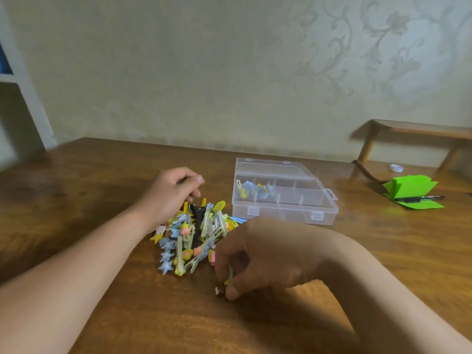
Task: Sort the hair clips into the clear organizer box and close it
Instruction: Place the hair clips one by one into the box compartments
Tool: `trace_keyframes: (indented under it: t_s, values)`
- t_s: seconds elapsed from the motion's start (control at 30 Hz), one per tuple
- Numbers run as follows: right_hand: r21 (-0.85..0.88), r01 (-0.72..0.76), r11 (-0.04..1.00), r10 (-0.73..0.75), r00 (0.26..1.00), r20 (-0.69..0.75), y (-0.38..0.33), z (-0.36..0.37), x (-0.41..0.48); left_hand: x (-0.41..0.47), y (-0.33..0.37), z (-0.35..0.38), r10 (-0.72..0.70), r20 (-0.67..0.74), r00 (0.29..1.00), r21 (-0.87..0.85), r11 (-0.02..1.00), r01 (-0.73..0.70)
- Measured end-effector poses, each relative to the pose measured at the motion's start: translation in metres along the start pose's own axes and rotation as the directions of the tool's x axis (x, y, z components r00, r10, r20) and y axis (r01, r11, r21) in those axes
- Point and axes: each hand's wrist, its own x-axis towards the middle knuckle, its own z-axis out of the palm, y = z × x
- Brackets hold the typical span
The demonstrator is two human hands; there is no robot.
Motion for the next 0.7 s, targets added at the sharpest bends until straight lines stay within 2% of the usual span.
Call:
trace_keyframes:
  t_s: [0.1, 0.17, 0.27, 0.33, 0.4, 0.47, 0.5, 0.6, 0.7]
  values:
    - [-0.01, 0.016, 1.0, -0.016, 1.0, -0.005, -0.001, -0.001, -0.001, -0.001, 0.001, 0.0, -0.004, 0.004, 1.0, -0.001, 1.0, 0.004]
    - [0.047, 0.039, 0.998, -0.037, 0.999, -0.036, 0.003, -0.006, -0.004, 0.0, 0.0, 0.0, -0.002, 0.005, 1.0, 0.0, 1.0, 0.002]
    - [0.173, 0.08, 0.982, -0.038, 0.972, -0.234, 0.017, -0.021, -0.012, 0.0, 0.0, -0.002, -0.003, 0.01, 1.0, -0.02, 1.0, 0.003]
    - [0.311, 0.118, 0.943, 0.041, 0.887, -0.46, 0.031, -0.03, -0.017, 0.001, 0.0, -0.004, -0.018, 0.001, 1.0, -0.067, 0.998, 0.018]
    - [0.439, 0.158, 0.885, 0.184, 0.746, -0.64, 0.051, -0.033, -0.017, 0.003, 0.001, -0.006, -0.057, -0.016, 0.998, -0.141, 0.989, 0.054]
    - [0.547, 0.154, 0.823, 0.348, 0.624, -0.7, 0.07, -0.036, -0.011, 0.007, 0.001, -0.008, -0.1, -0.026, 0.995, -0.227, 0.97, 0.092]
    - [0.575, 0.132, 0.808, 0.404, 0.587, -0.702, 0.079, -0.039, -0.006, 0.009, 0.001, -0.008, -0.118, -0.031, 0.993, -0.264, 0.959, 0.105]
    - [0.6, 0.05, 0.799, 0.483, 0.54, -0.689, 0.092, -0.056, 0.012, 0.014, -0.001, -0.008, -0.138, -0.041, 0.99, -0.327, 0.938, 0.118]
    - [0.521, -0.118, 0.845, 0.493, 0.548, -0.676, 0.098, -0.075, 0.035, 0.016, -0.005, -0.007, -0.13, -0.032, 0.991, -0.343, 0.933, 0.112]
